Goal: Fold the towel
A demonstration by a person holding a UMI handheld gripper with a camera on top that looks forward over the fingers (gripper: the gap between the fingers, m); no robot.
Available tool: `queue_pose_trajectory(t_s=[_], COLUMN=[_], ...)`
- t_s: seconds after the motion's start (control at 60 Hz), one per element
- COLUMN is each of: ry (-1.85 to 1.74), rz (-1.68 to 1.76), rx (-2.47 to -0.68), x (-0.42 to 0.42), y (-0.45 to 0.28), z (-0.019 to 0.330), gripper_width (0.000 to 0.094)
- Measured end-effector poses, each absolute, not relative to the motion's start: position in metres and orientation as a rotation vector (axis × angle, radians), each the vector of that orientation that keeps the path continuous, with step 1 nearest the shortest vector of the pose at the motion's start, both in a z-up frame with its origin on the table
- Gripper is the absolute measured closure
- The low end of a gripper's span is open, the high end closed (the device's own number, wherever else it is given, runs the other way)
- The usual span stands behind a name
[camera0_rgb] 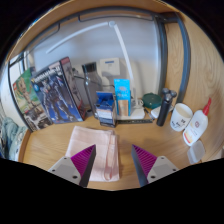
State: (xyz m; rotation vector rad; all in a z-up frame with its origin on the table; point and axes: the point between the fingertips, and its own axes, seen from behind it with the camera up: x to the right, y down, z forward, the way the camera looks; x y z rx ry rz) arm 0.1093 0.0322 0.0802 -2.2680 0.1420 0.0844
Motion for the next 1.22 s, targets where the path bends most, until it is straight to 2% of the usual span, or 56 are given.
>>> queue_pose_trajectory(t_s=[0.133, 0.25, 0.4, 0.517, 0.817, 1.217], ry=[0.094, 0.087, 0.062, 0.054, 0.059, 0.056], rz=[0.135, 0.158, 0.110, 0.075, 0.018, 0.014], rx=[-2.215, -2.150, -2.105, -2.090, -2.120, -2.085], x=[0.100, 0.087, 0.081, 0.071, 0.047, 0.027], y=[0.007, -0.024, -0.079, -0.128, -0.253, -0.304], z=[0.140, 0.197, 0.238, 0.248, 0.233, 0.254], gripper_width=[0.0130, 0.0102, 0.0085, 0.0084, 0.0084, 0.0084])
